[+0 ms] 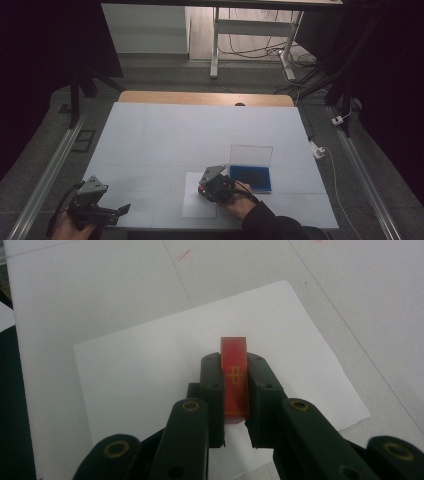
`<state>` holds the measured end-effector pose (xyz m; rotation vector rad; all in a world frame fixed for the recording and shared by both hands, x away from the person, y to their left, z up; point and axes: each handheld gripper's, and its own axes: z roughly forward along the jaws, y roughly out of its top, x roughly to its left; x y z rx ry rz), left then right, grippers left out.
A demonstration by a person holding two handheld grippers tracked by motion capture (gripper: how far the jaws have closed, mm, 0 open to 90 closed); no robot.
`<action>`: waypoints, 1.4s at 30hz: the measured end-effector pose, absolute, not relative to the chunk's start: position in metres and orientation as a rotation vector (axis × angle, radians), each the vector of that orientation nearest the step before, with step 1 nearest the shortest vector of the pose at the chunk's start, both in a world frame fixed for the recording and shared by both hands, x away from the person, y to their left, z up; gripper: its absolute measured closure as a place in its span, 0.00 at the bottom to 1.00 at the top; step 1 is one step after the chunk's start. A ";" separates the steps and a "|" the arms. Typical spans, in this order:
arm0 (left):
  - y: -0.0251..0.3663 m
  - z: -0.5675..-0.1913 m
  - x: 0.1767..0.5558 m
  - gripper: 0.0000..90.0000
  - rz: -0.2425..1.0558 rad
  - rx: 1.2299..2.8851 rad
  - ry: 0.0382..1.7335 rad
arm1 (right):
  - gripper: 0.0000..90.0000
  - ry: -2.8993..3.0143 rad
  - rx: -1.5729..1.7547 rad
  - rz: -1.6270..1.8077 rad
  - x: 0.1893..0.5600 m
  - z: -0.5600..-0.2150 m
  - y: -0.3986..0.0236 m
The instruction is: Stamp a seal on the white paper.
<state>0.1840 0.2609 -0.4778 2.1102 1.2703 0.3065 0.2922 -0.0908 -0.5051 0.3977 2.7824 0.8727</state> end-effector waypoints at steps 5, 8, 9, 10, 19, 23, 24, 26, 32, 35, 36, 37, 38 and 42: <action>0.261 -0.478 0.184 0.01 0.306 2.111 1.269 | 0.89 2.815 0.454 0.925 0.297 -0.506 -0.095; 0.261 -0.478 0.184 0.01 0.307 2.112 1.269 | 0.89 2.832 0.483 0.972 0.302 -0.508 -0.098; 0.261 -0.478 0.184 0.01 0.307 2.112 1.269 | 0.89 2.836 0.493 0.977 0.303 -0.508 -0.098; 0.261 -0.478 0.184 0.01 0.307 2.112 1.269 | 0.89 2.839 0.493 0.990 0.304 -0.508 -0.099; 0.262 -0.478 0.184 0.01 0.296 2.105 1.270 | 0.89 2.858 0.553 1.027 0.308 -0.509 -0.102; 0.262 -0.478 0.184 0.01 0.296 2.104 1.270 | 0.89 2.825 0.471 0.965 0.302 -0.508 -0.098; 0.262 -0.478 0.184 0.01 0.294 2.104 1.270 | 0.89 2.820 0.468 0.961 0.301 -0.508 -0.097; 0.262 -0.478 0.184 0.01 0.294 2.104 1.270 | 0.89 2.816 0.451 0.951 0.300 -0.508 -0.096; 0.263 -0.478 0.184 0.01 0.294 2.100 1.268 | 0.89 2.831 0.440 0.939 0.302 -0.506 -0.096; 0.263 -0.478 0.184 0.01 0.293 2.097 1.267 | 0.88 2.833 0.477 0.959 0.303 -0.506 -0.098; 0.263 -0.478 0.184 0.01 0.292 2.097 1.267 | 0.88 2.834 0.476 0.962 0.304 -0.506 -0.098; 0.263 -0.478 0.184 0.01 0.292 2.097 1.267 | 0.88 2.835 0.483 0.963 0.304 -0.506 -0.098; 0.263 -0.478 0.184 0.01 0.293 2.097 1.267 | 0.88 2.834 0.484 0.969 0.304 -0.506 -0.098; 0.263 -0.478 0.184 0.01 0.294 2.098 1.265 | 0.88 2.828 0.491 0.971 0.303 -0.505 -0.098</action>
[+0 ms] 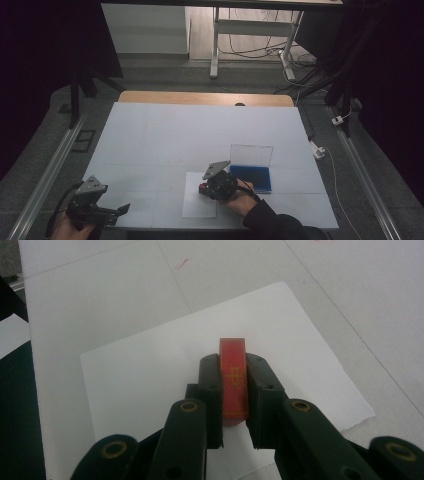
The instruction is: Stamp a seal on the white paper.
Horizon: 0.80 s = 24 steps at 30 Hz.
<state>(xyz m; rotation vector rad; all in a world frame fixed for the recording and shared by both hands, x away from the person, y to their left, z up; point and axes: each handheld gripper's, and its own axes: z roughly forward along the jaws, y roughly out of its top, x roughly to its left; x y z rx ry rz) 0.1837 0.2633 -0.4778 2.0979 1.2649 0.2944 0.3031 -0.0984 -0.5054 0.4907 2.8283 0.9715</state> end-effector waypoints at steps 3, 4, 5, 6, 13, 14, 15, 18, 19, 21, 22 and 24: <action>0.263 -0.478 0.184 0.01 0.294 2.098 1.265 | 0.88 2.827 0.493 0.989 0.303 -0.505 -0.099; 0.263 -0.478 0.184 0.01 0.294 2.098 1.265 | 0.88 2.824 0.494 0.991 0.303 -0.504 -0.100; 0.263 -0.478 0.184 0.01 0.294 2.098 1.265 | 0.88 2.821 0.490 0.994 0.303 -0.503 -0.100; 0.263 -0.478 0.184 0.01 0.294 2.098 1.265 | 0.88 2.817 0.494 0.999 0.303 -0.502 -0.100; 0.263 -0.478 0.184 0.01 0.294 2.097 1.264 | 0.88 2.800 0.519 1.063 0.300 -0.493 -0.103; 0.263 -0.478 0.184 0.01 0.294 2.097 1.263 | 0.88 2.800 0.523 1.068 0.300 -0.491 -0.104; 0.263 -0.478 0.184 0.01 0.294 2.098 1.263 | 0.88 2.795 0.521 1.077 0.300 -0.489 -0.105; 0.263 -0.478 0.183 0.01 0.294 2.098 1.263 | 0.88 2.786 0.520 1.098 0.299 -0.485 -0.107; 0.263 -0.478 0.183 0.01 0.295 2.098 1.263 | 0.88 2.785 0.527 1.102 0.299 -0.484 -0.107; 0.263 -0.478 0.183 0.01 0.295 2.098 1.262 | 0.88 2.780 0.526 1.106 0.299 -0.482 -0.109; 0.263 -0.478 0.183 0.01 0.295 2.098 1.263 | 0.88 2.779 0.528 1.107 0.299 -0.481 -0.110; 0.263 -0.478 0.183 0.01 0.296 2.098 1.262 | 0.88 2.774 0.534 1.123 0.299 -0.479 -0.112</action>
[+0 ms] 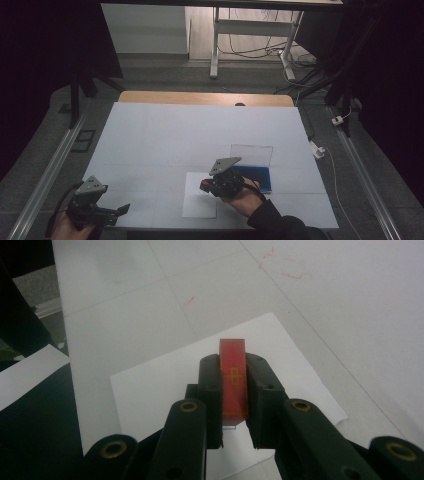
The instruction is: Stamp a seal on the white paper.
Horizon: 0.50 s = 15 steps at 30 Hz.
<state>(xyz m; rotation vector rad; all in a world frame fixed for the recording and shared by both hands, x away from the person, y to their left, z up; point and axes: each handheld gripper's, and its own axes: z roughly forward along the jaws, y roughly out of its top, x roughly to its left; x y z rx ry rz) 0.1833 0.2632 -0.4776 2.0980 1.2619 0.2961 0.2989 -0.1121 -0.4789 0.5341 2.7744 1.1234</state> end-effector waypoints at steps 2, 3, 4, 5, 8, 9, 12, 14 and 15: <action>0.263 -0.478 0.183 0.01 0.297 2.098 1.261 | 0.88 2.770 0.537 1.129 0.298 -0.476 -0.114; 0.263 -0.478 0.183 0.01 0.296 2.099 1.261 | 0.88 2.767 0.534 1.132 0.298 -0.475 -0.115; 0.263 -0.478 0.183 0.01 0.296 2.099 1.261 | 0.88 2.765 0.538 1.134 0.298 -0.474 -0.116; 0.263 -0.478 0.183 0.01 0.296 2.099 1.261 | 0.88 2.763 0.532 1.141 0.297 -0.473 -0.117; 0.263 -0.478 0.183 0.01 0.297 2.100 1.261 | 0.88 2.757 0.532 1.149 0.296 -0.470 -0.119; 0.263 -0.478 0.183 0.01 0.296 2.100 1.261 | 0.88 2.756 0.533 1.152 0.296 -0.470 -0.120; 0.263 -0.478 0.183 0.01 0.296 2.099 1.261 | 0.88 2.752 0.540 1.160 0.295 -0.468 -0.122; 0.263 -0.478 0.183 0.01 0.296 2.099 1.261 | 0.88 2.745 0.545 1.167 0.295 -0.466 -0.124; 0.263 -0.478 0.183 0.01 0.297 2.100 1.260 | 0.88 2.743 0.549 1.173 0.295 -0.466 -0.125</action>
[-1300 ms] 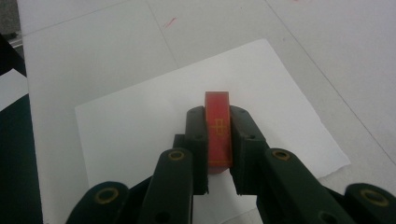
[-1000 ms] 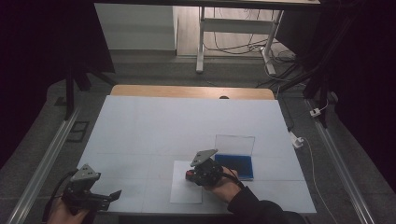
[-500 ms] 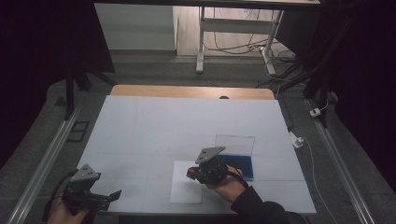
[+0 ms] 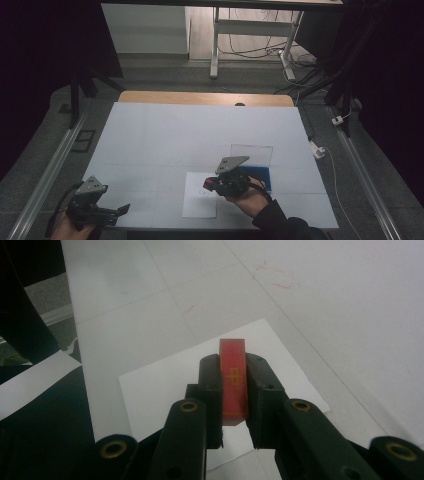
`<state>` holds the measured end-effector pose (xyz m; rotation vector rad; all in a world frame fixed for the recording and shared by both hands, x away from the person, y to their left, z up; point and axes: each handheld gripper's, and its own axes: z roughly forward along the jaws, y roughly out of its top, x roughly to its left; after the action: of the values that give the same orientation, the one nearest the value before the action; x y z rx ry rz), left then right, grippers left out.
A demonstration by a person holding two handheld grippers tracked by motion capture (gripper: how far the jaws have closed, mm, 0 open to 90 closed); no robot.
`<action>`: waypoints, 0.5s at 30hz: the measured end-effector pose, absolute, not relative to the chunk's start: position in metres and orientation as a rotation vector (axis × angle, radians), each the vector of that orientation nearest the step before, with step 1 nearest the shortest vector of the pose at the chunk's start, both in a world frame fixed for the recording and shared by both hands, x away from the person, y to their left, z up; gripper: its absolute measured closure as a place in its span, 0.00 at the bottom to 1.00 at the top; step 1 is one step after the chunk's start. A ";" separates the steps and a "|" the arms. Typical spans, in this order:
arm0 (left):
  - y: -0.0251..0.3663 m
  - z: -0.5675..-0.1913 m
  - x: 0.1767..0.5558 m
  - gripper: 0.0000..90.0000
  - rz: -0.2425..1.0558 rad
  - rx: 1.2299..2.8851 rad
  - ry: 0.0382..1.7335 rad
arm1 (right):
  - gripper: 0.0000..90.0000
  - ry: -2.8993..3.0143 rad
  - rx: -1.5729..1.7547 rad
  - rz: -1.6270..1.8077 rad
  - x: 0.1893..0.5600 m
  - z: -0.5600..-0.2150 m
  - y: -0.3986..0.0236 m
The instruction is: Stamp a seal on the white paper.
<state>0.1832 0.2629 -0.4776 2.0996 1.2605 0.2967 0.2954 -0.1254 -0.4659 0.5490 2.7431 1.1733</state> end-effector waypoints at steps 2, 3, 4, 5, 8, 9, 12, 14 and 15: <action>0.263 -0.478 0.183 0.01 0.298 2.100 1.260 | 0.88 2.739 0.557 1.171 0.295 -0.464 -0.128; 0.263 -0.478 0.183 0.01 0.298 2.100 1.260 | 0.88 2.739 0.557 1.178 0.295 -0.464 -0.129; 0.263 -0.478 0.183 0.01 0.298 2.100 1.261 | 0.88 2.735 0.561 1.178 0.295 -0.463 -0.131; 0.263 -0.478 0.183 0.01 0.298 2.100 1.261 | 0.88 2.731 0.567 1.185 0.295 -0.462 -0.132; 0.263 -0.478 0.183 0.01 0.298 2.101 1.261 | 0.88 2.718 0.581 1.190 0.296 -0.459 -0.137; 0.263 -0.478 0.183 0.01 0.298 2.101 1.261 | 0.88 2.711 0.586 1.196 0.296 -0.459 -0.139; 0.262 -0.477 0.183 0.01 0.300 2.102 1.261 | 0.88 2.699 0.603 1.201 0.297 -0.457 -0.144; 0.262 -0.477 0.183 0.01 0.302 2.103 1.260 | 0.88 2.693 0.614 1.197 0.298 -0.456 -0.146; 0.262 -0.477 0.183 0.01 0.303 2.104 1.260 | 0.88 2.691 0.616 1.190 0.298 -0.456 -0.148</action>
<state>0.1828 0.2620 -0.4774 2.1035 1.2596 0.3031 0.2983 -0.1476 -0.4561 0.6163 2.6908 1.1902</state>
